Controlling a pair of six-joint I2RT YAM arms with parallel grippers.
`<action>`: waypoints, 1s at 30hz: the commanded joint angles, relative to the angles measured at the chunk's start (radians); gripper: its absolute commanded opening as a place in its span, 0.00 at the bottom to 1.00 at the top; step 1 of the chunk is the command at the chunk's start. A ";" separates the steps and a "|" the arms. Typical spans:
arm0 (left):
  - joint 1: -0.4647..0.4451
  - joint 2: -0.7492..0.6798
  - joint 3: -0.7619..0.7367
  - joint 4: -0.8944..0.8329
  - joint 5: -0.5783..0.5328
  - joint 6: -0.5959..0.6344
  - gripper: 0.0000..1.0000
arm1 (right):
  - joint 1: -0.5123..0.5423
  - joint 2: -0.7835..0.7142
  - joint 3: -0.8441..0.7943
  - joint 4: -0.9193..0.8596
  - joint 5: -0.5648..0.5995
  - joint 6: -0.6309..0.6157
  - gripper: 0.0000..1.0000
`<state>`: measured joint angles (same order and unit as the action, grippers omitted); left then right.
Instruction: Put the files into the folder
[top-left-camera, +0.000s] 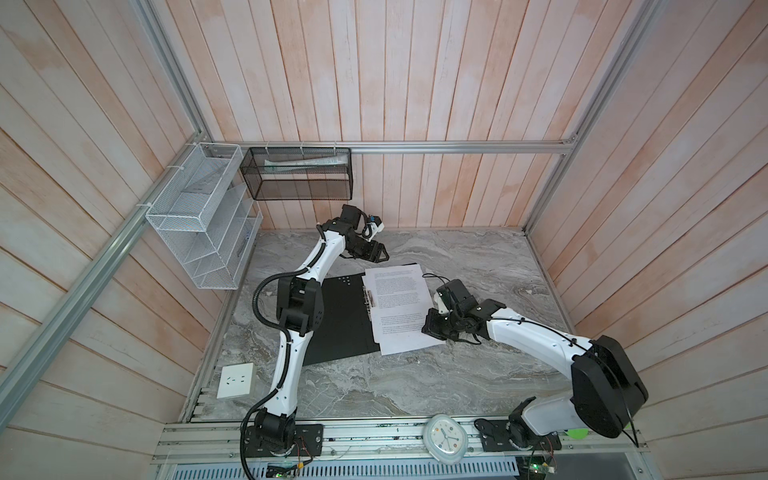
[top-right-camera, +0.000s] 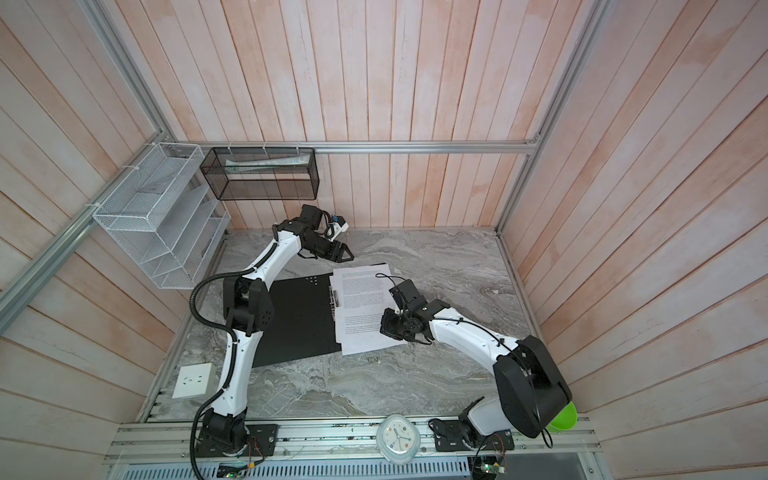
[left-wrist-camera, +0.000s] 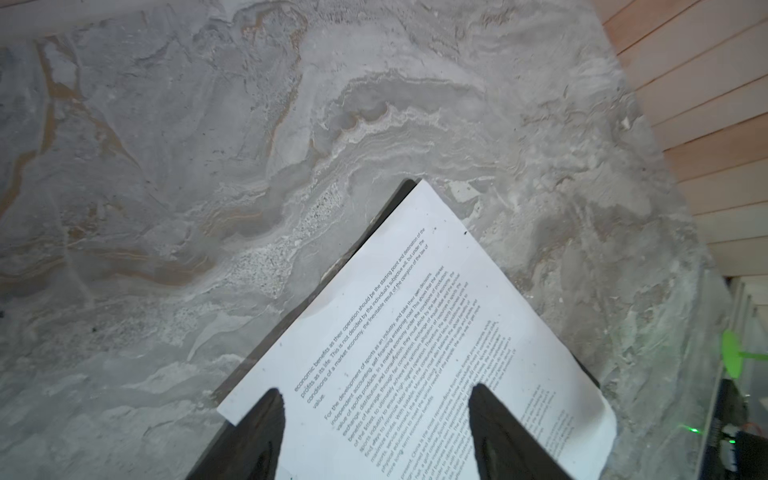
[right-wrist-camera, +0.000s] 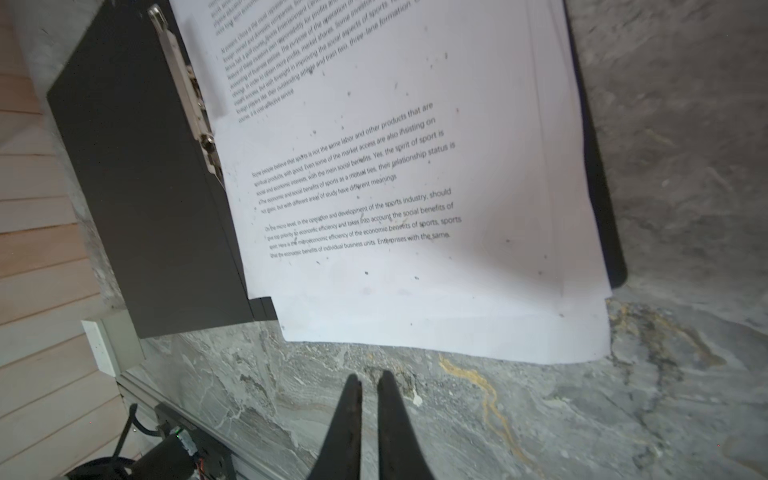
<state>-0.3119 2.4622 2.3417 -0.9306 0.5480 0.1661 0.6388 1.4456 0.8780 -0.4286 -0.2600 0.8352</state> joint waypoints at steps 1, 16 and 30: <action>-0.017 0.021 0.019 0.062 -0.089 0.062 0.73 | 0.014 0.005 -0.011 -0.088 -0.009 -0.057 0.11; -0.030 0.125 0.050 0.140 -0.150 0.051 0.72 | 0.173 0.082 -0.045 -0.132 0.072 -0.020 0.11; -0.032 0.184 0.074 0.097 -0.088 0.044 0.70 | 0.238 0.199 0.008 -0.110 0.114 -0.004 0.10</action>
<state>-0.3412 2.6343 2.3924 -0.8238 0.4286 0.1989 0.8669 1.6169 0.8684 -0.5350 -0.1799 0.8200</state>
